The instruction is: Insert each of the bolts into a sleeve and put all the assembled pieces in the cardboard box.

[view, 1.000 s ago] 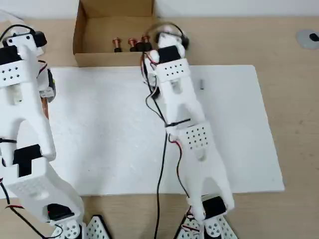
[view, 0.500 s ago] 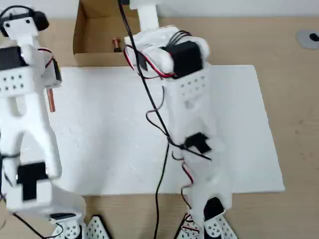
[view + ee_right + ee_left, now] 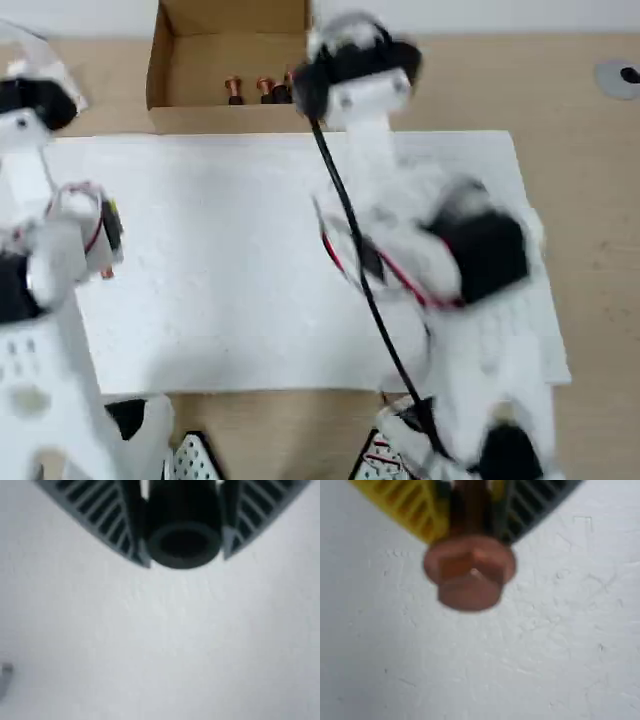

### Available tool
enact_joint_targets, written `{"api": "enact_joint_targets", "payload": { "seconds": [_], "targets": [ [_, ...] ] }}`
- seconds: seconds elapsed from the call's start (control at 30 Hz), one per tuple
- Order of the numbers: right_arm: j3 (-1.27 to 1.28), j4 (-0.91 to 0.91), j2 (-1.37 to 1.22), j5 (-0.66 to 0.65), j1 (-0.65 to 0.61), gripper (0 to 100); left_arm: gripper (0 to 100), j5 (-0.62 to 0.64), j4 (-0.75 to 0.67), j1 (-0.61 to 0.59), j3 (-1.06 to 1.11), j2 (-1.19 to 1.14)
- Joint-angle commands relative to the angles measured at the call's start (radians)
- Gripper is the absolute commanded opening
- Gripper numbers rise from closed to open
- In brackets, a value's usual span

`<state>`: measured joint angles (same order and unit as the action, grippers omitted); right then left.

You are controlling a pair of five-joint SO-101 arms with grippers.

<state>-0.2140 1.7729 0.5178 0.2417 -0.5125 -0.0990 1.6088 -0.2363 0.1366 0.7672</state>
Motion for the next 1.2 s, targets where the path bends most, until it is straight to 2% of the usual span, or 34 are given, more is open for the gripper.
{"api": "enact_joint_targets", "payload": {
  "seconds": [0.0, 0.13, 0.23, 0.33, 0.5, 0.6, 0.7, 0.93, 1.03, 1.17],
  "targets": [
    [0.248, -0.060, 0.229, -0.020, -0.010, 0.9, 1, 0.006, -0.098, 0.017, 0.180, 0.203],
    [0.564, -0.256, 0.401, -0.020, -0.012, 0.9, 1, 0.002, -0.249, 0.017, 0.379, 0.378],
    [0.828, -0.483, 0.529, -0.025, -0.013, 0.9, 1, 0.002, -0.382, 0.017, 0.511, 0.486],
    [1.063, -0.736, 0.668, -0.025, -0.016, 0.9, 1, 0.002, -0.572, 0.017, 0.663, 0.572],
    [1.345, -1.066, 0.886, -0.026, -0.173, 0.9, 1, 0.002, -0.873, 0.017, 0.901, 0.677],
    [1.466, -1.206, 0.970, -0.026, -0.282, 0.9, 1, 0.002, -0.987, 0.048, 0.982, 0.717],
    [1.537, -1.297, 0.998, -0.026, -0.335, 0.9, 1, 0.006, -1.010, 0.124, 1.002, 0.740],
    [1.601, -1.384, 1.000, -0.026, -0.346, 0.9, 1, 0.044, -0.999, 0.347, 0.970, 0.808],
    [1.632, -1.405, 1.007, -0.026, -0.346, 0.9, 0, 0.110, -0.936, 0.402, 0.890, 0.848],
    [1.646, -1.416, 1.007, -0.026, -0.344, 0.9, 0, 0.124, -0.776, 0.500, 0.758, 0.857]
  ]
}}
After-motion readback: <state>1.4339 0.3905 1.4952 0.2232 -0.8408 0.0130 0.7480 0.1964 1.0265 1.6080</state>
